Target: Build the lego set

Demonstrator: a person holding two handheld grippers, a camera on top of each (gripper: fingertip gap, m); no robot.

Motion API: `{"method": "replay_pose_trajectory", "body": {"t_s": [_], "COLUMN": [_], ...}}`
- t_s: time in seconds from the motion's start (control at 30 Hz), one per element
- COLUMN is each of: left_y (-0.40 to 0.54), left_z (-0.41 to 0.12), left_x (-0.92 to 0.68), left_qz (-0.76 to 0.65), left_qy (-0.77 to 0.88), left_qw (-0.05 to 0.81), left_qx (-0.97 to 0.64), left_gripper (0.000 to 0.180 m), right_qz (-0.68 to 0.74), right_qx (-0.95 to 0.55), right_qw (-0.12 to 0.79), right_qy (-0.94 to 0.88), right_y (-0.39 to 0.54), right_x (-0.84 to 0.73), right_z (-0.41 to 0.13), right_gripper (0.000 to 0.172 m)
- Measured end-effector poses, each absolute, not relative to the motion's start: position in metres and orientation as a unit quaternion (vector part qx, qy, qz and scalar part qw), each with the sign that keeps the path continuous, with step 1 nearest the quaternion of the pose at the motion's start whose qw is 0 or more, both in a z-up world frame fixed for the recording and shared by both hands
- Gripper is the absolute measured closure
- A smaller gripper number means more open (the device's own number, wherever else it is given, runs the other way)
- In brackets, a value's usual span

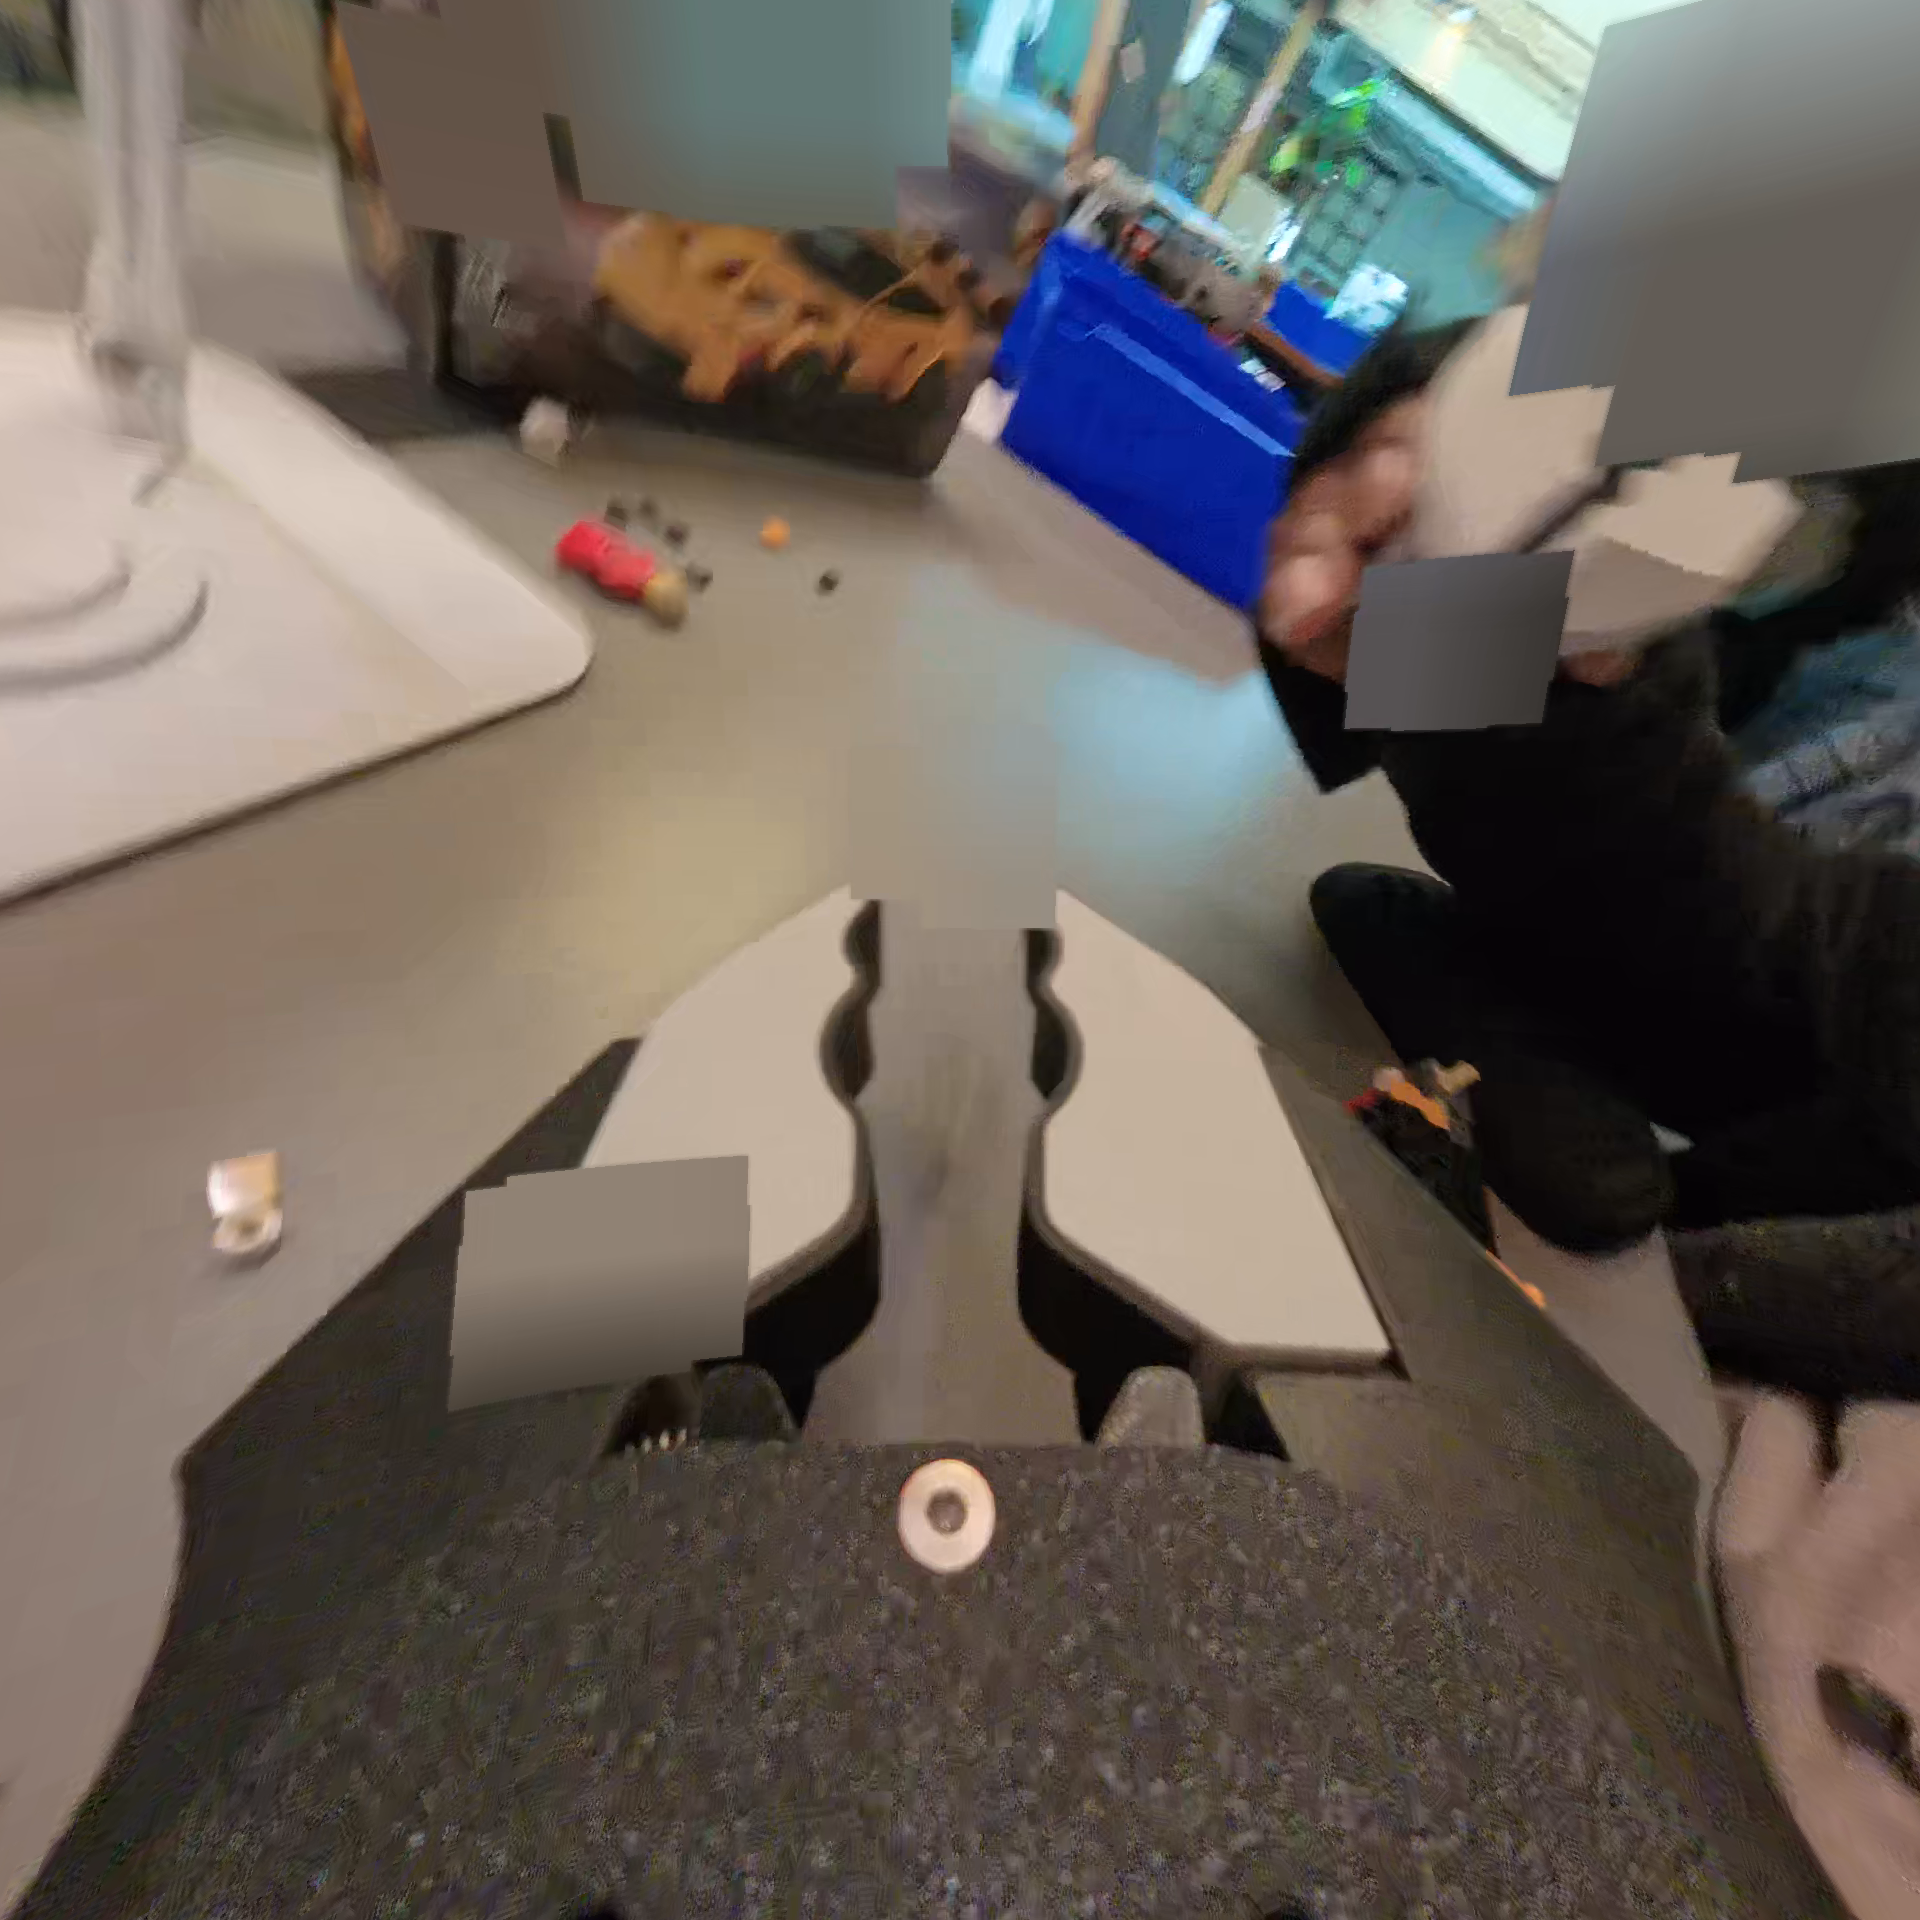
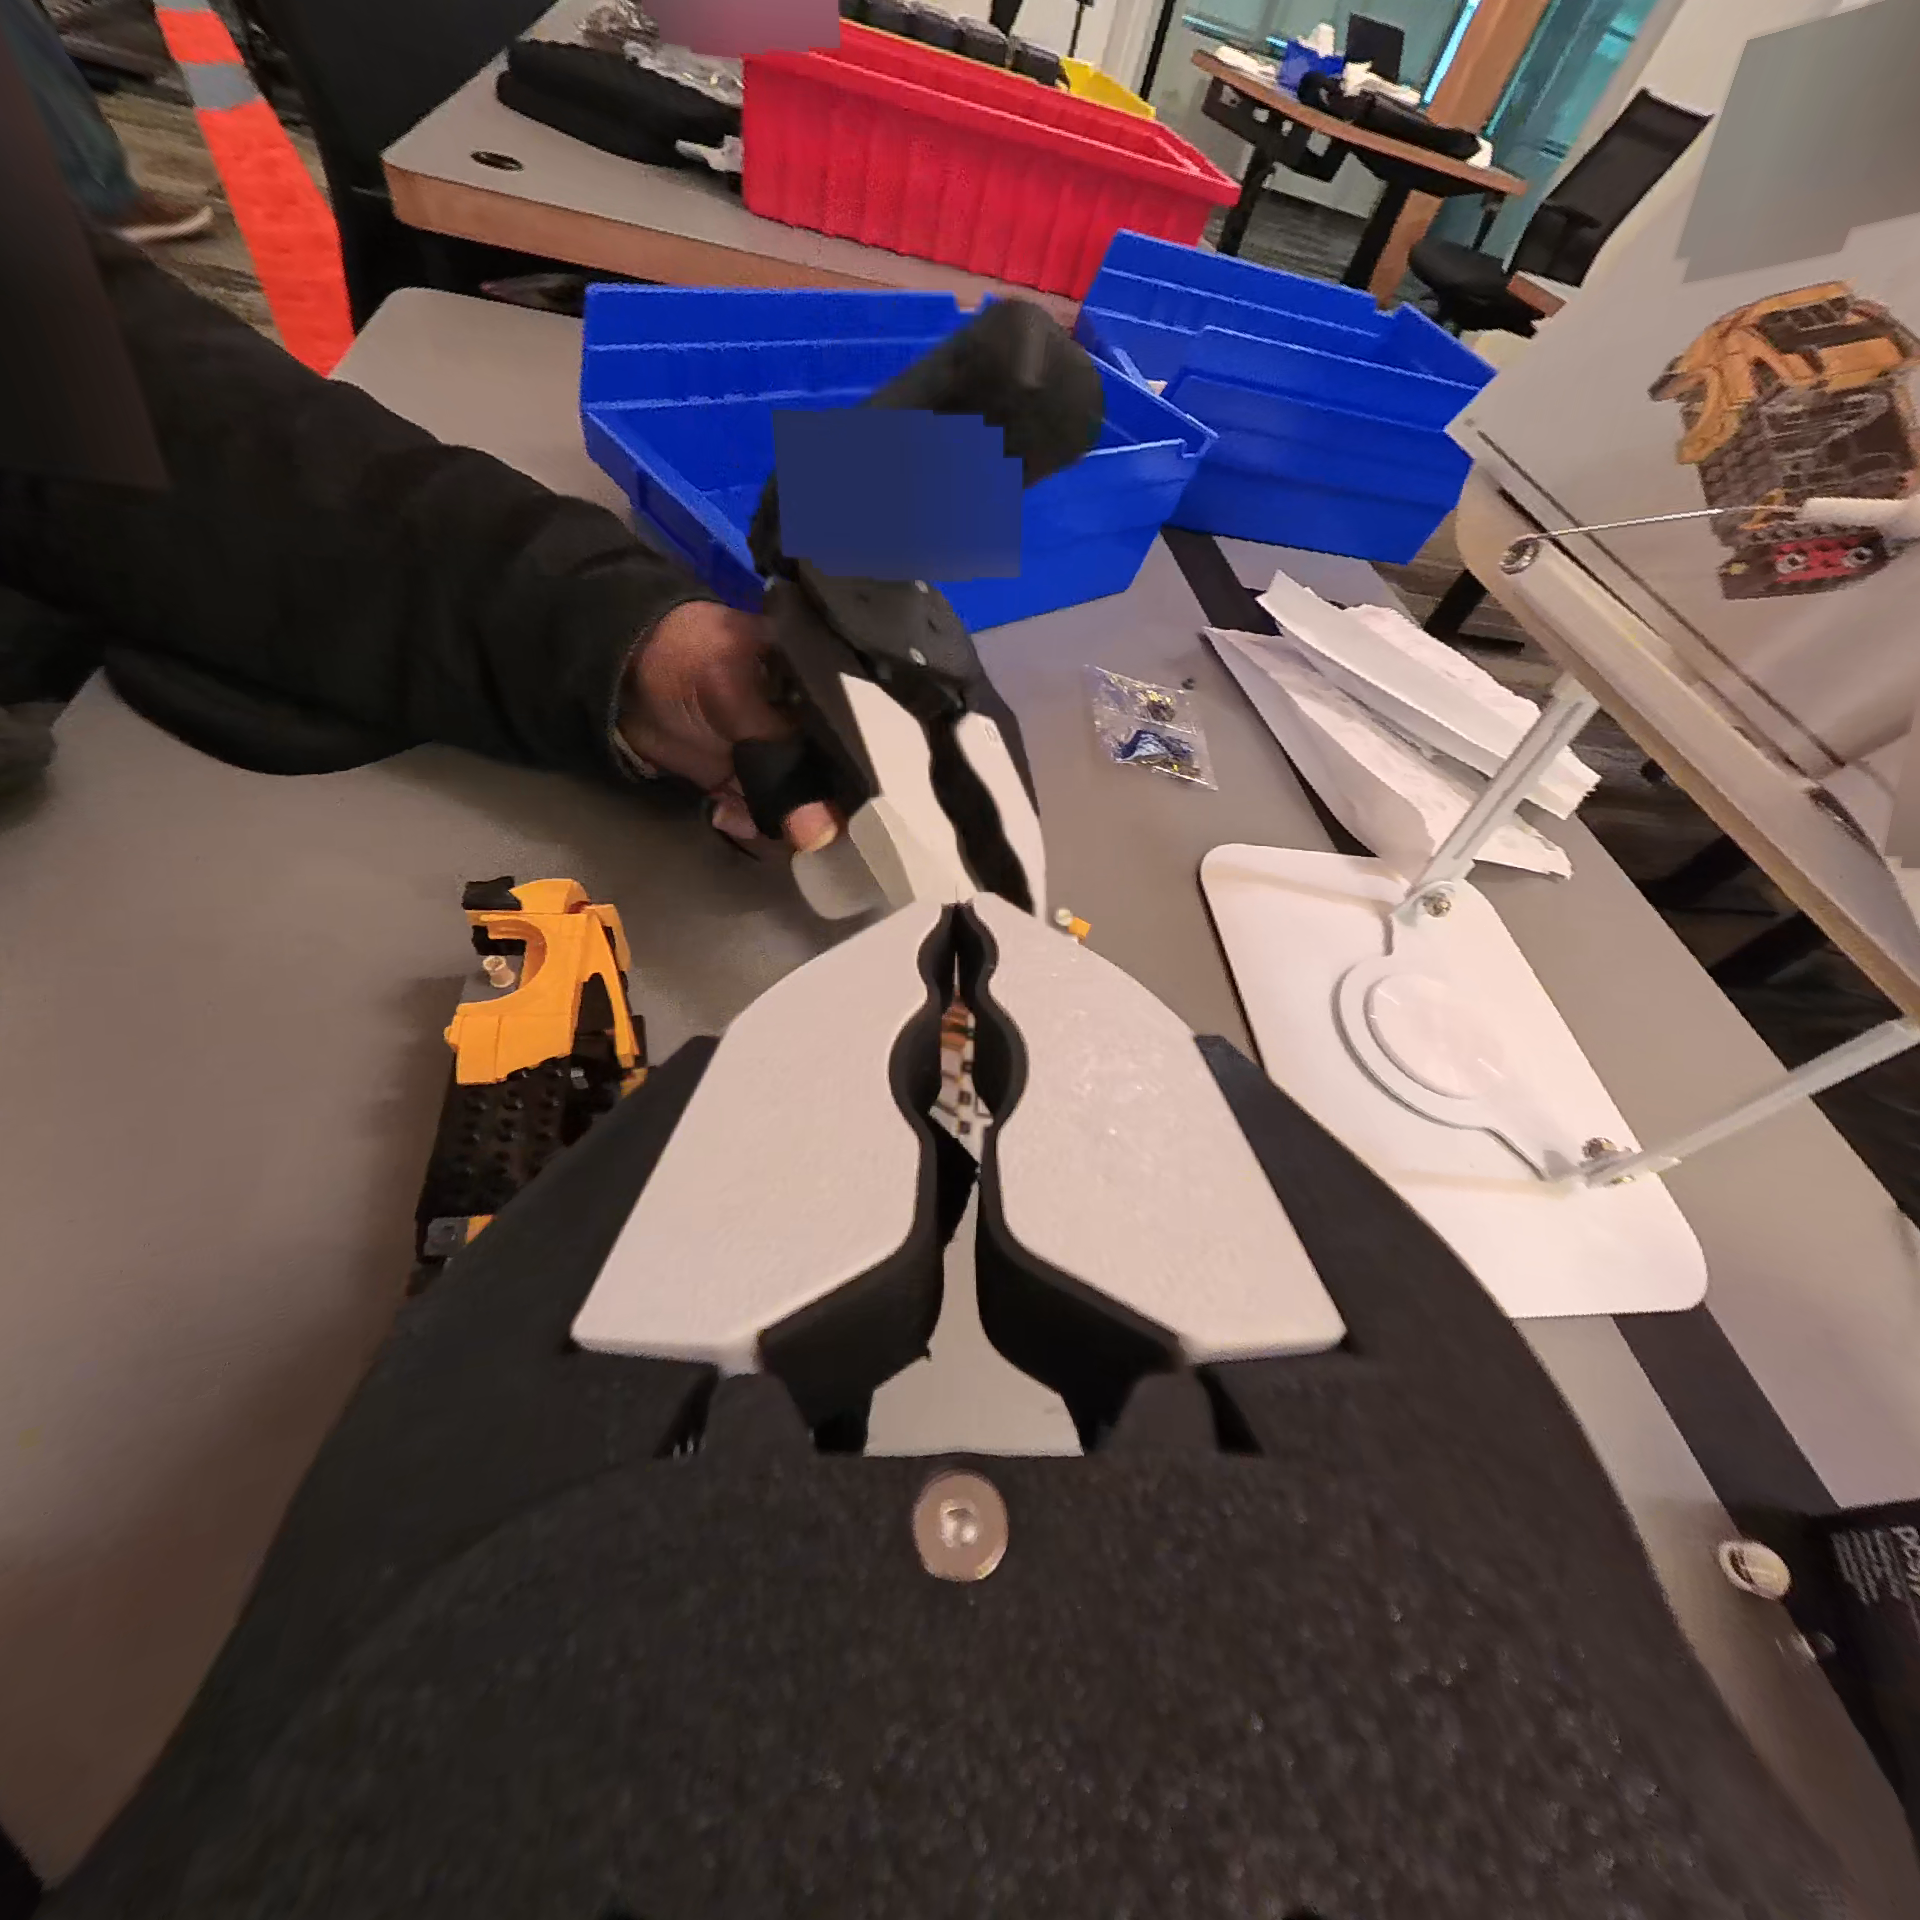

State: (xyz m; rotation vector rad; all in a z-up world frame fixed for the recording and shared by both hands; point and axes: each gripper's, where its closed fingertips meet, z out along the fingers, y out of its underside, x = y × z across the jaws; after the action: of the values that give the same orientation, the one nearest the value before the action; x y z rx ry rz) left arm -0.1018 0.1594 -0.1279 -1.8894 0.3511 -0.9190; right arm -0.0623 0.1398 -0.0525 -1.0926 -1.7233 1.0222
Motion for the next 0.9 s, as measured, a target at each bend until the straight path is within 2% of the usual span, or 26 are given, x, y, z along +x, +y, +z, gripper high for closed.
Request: {"method": "replay_pose_trajectory", "body": {"t_s": [0.17,0.47,0.57,0.7,0.9], "left_y": [0.170,0.175,0.171,0.157,0.144], "left_z": [-0.140,-0.150,-0.135,-0.109,-0.082], "left_x": [-0.139,-0.150,-0.148,-0.132,-0.125], "left_qz": [-0.346,-0.226,-0.234,-0.317,-0.449], "left_qy": [0.068,0.109,0.121,0.117,0.067], "left_qw": [0.471,0.487,0.513,0.522,0.507], "left_qx": [-0.808,-0.836,-0.817,-0.783,-0.733], "left_gripper": [0.138,0.134,0.147,0.163,0.169], "right_qz": [0.390,0.374,0.378,0.341,0.262], "right_qx": [-0.442,-0.452,-0.452,-0.437,-0.408], "right_qw": [0.417,0.416,0.422,0.453,0.513], "right_qy": [-0.692,-0.695,-0.689,-0.698,-0.708], "right_y": [0.142,0.146,0.146,0.143,0.142], "right_x": [-0.064,-0.066,-0.067,-0.074,-0.084], "right_z": [-0.058,-0.066,-0.064,-0.065,-0.069], "right_gripper": [0.172,0.172,0.172,0.172,0.172]}}
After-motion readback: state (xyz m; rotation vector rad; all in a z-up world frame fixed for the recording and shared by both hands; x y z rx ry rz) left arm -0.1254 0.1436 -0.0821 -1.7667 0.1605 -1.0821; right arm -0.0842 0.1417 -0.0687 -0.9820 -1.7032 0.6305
